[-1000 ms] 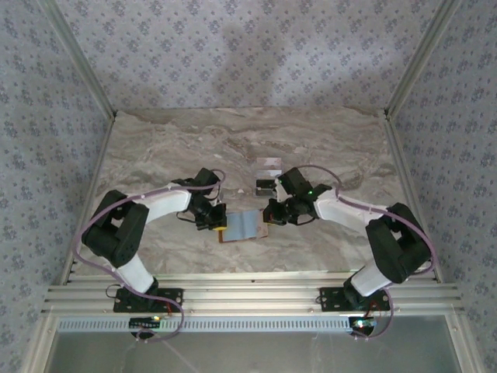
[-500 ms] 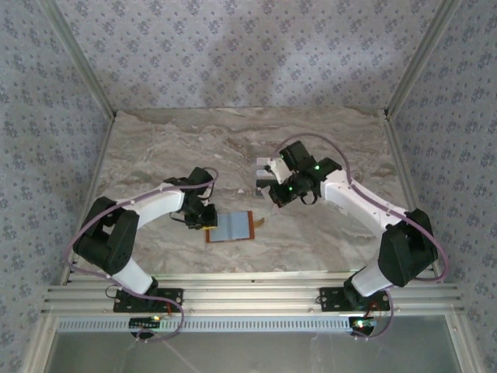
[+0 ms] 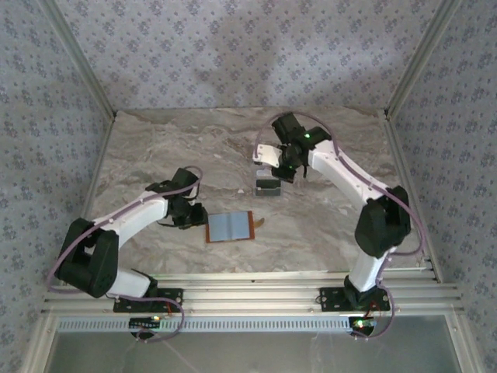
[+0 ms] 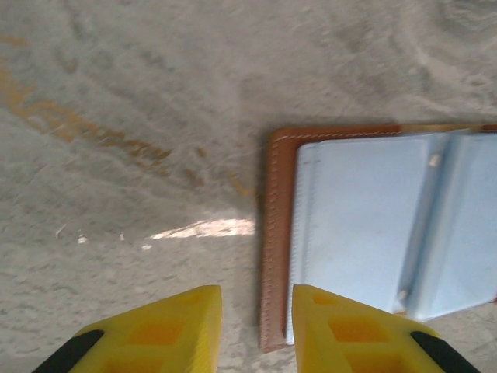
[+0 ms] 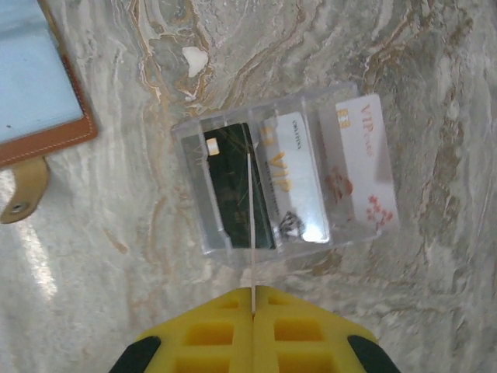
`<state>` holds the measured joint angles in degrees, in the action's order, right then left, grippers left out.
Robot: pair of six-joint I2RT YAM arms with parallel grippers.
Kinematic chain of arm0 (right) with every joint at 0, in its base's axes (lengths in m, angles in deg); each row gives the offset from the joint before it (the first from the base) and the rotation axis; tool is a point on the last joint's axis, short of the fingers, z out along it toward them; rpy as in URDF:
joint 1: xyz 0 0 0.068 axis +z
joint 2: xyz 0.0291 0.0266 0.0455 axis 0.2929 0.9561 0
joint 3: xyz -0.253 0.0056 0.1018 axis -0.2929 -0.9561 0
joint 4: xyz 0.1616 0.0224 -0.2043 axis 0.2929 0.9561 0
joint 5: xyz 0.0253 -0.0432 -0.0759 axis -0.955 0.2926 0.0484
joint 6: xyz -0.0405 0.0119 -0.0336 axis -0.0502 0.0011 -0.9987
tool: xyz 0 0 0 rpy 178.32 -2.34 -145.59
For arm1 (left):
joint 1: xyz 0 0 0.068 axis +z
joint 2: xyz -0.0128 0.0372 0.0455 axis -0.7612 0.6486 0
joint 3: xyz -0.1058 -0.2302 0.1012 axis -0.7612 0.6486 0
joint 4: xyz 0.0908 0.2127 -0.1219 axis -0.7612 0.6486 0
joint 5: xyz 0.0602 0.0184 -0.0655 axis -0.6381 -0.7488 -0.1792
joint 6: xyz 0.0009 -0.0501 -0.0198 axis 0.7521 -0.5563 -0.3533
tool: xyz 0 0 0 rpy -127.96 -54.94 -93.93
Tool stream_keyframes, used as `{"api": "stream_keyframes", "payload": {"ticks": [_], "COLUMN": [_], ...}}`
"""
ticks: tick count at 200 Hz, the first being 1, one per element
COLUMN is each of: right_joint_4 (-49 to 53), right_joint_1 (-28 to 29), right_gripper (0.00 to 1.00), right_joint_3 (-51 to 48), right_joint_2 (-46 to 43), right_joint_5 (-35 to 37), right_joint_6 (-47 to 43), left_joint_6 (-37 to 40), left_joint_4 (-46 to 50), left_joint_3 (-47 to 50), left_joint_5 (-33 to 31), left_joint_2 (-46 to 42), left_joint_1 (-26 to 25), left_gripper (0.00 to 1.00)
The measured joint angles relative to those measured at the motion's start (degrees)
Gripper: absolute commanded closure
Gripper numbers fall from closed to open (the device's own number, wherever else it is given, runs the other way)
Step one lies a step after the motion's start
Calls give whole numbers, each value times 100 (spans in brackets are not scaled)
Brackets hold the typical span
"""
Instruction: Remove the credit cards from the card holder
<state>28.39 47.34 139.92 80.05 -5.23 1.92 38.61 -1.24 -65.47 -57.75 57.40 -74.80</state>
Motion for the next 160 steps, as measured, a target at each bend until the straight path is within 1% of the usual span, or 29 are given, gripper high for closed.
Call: {"api": "stream_keyframes", "payload": {"ticks": [34,83,124,160], "right_joint_4": [452,1010,1187,1239], "right_joint_1": [-63,-195,-232,-232], "right_gripper": [100,100,100,100], "right_joint_3": [1043,2363,2981,3167], "right_joint_2": [837,1803,2321,2651], "right_joint_5": [85,131,210,225], "right_joint_6": [-507,-691,-754,-758], "left_joint_6": [2,4,7,7], "left_joint_4": [-31,-107,-105,-105], "left_joint_3": [155,243,267,267], "left_joint_5": [-11,-9,-9,2], "left_joint_2": [-162,-356,-356,-356], "left_joint_1": [138,317,424,461], "left_gripper": [66,66,64,64]}}
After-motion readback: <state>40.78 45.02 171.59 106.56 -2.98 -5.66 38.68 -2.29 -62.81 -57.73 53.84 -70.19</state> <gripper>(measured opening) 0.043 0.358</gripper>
